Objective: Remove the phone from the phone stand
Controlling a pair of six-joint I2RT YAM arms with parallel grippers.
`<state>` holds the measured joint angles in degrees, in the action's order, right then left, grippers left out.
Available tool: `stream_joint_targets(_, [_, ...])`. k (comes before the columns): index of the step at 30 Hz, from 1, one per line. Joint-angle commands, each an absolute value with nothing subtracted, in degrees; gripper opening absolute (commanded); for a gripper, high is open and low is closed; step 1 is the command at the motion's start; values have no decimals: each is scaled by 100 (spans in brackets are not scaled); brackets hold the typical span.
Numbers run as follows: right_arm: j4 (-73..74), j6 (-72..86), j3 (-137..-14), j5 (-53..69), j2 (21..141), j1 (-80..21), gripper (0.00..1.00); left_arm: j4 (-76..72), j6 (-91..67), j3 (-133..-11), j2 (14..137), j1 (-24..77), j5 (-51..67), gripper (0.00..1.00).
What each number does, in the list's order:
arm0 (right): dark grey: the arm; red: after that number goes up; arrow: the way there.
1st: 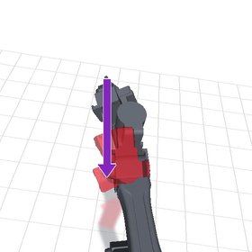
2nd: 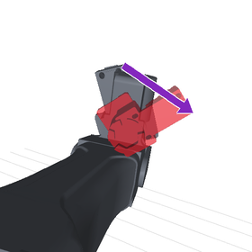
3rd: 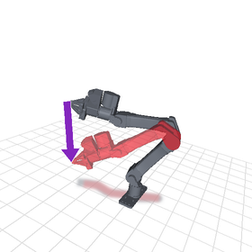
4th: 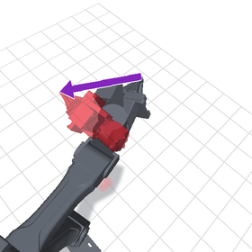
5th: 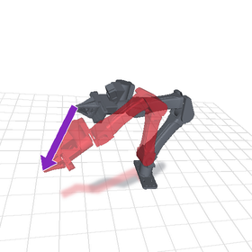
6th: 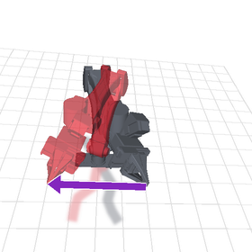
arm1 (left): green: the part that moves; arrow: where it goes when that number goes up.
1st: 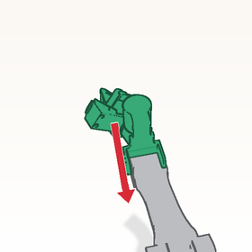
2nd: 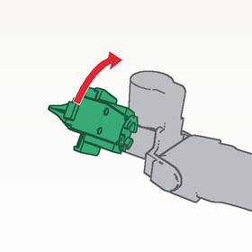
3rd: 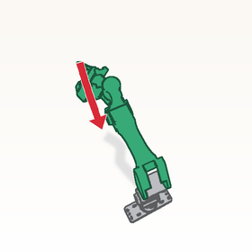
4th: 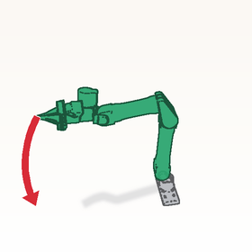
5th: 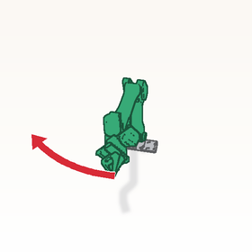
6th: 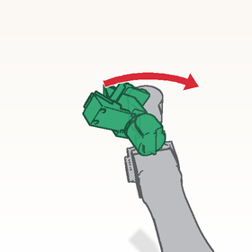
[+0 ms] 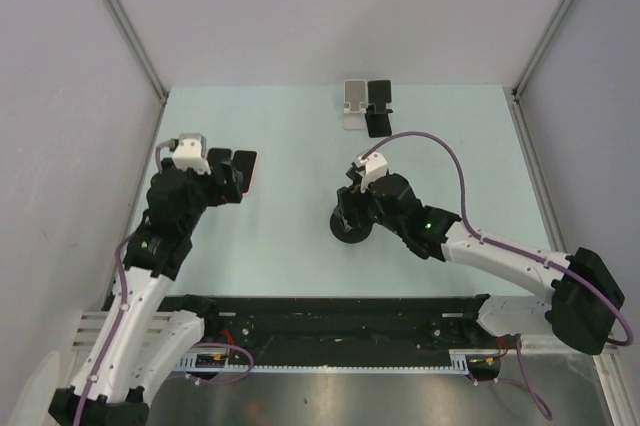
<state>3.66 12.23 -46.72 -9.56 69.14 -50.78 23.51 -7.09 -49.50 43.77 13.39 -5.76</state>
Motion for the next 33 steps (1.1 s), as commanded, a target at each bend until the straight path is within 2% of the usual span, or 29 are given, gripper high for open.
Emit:
stream_joint_targets(1, [-429, 1643, -4527, -1738, 7328, -5308, 82, 1697, -817, -4123, 3701, 1362, -703, 100])
stream_joint_targets(5, [-939, 1792, -4351, -2188, 7742, -5414, 79, 1653, -791, -4148, 3603, 1362, -650, 100])
stream_joint_targets(13, [-2144, 1767, -4166, -2865, 8489, -5458, 61, 1652, -694, -4096, 3489, 1362, -668, 100])
stream_joint_targets(16, [-2416, 1696, -4157, -2935, 8675, -5449, 50, 1661, -659, -4069, 3480, 1362, -703, 100])
stream_joint_targets(19, [-2557, 1504, -4166, -2988, 8684, -5344, 33, 1652, -668, -4061, 3472, 1362, -668, 100])
stream_joint_targets(20, [-2584, 1459, -4166, -2997, 8675, -5283, 24, 1652, -668, -4069, 3472, 1362, -668, 100])
stream_joint_targets(23, [-2777, 1170, -4166, -2962, 8631, -4941, 9, 1652, -668, -4069, 3454, 1362, -668, 100])
stream_joint_targets(26, [-3372, 731, -4166, -2752, 8648, -4405, 0, 1661, -659, -4069, 3445, 1362, -677, 100])
stream_joint_targets(33, [-4789, 9, -4376, -2294, 9245, -3042, 0, 1661, -633, -4069, 3515, 1362, -694, 100])
